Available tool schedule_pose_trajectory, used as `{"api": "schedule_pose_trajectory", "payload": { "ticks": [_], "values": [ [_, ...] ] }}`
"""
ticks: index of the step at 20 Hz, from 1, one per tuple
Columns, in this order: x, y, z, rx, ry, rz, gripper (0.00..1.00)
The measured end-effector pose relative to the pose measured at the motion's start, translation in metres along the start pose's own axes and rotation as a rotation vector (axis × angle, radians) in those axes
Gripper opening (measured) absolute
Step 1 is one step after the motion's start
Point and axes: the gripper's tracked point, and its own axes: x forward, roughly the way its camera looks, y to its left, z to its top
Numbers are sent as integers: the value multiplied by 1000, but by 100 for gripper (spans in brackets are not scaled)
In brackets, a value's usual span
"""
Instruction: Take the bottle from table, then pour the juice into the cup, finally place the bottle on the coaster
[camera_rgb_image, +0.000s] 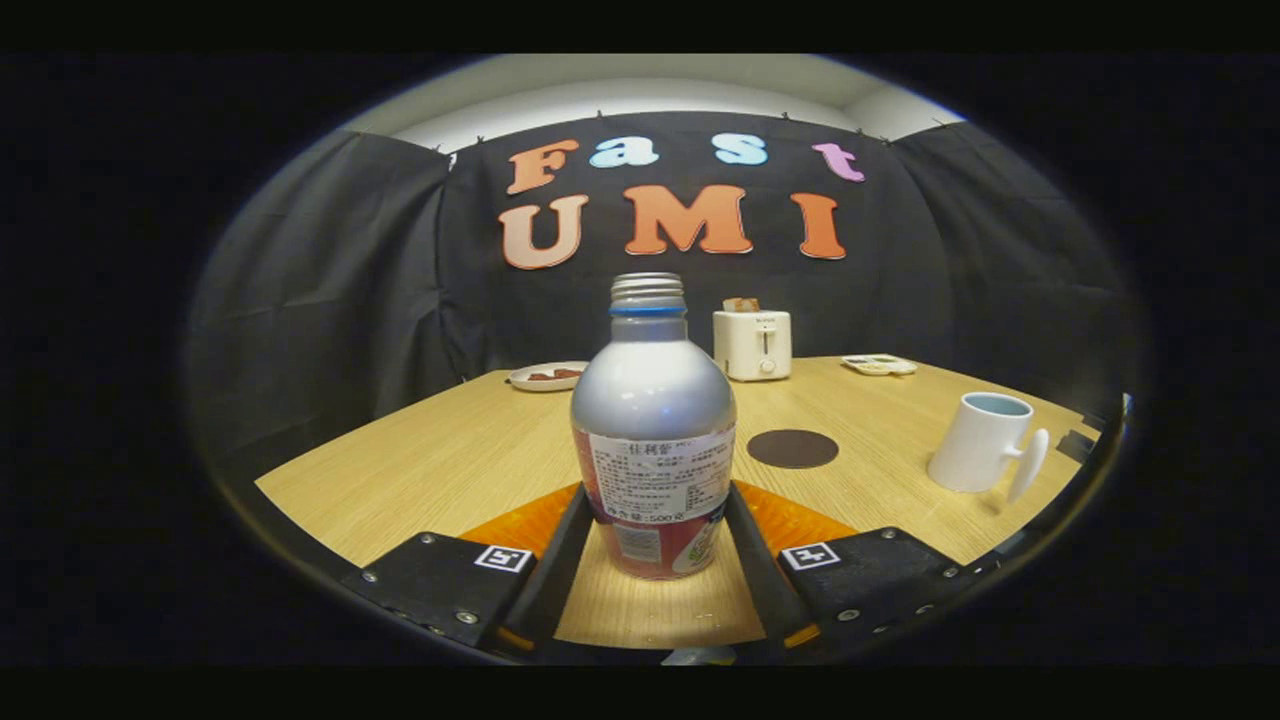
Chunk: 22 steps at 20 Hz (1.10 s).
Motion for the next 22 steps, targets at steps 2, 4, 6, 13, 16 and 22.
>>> {"api": "schedule_pose_trajectory", "payload": {
  "ticks": [2,4,6,13,16,22],
  "values": [
    [1,2,7,26,-12,11,74],
    [7,2,15,60,-19,21,74],
    [10,0,21,104,-23,25,74],
    [22,-25,34,314,-22,12,74],
    [26,-34,38,419,-21,12,74],
    [30,-37,31,612,25,12,74]
  ]
}}
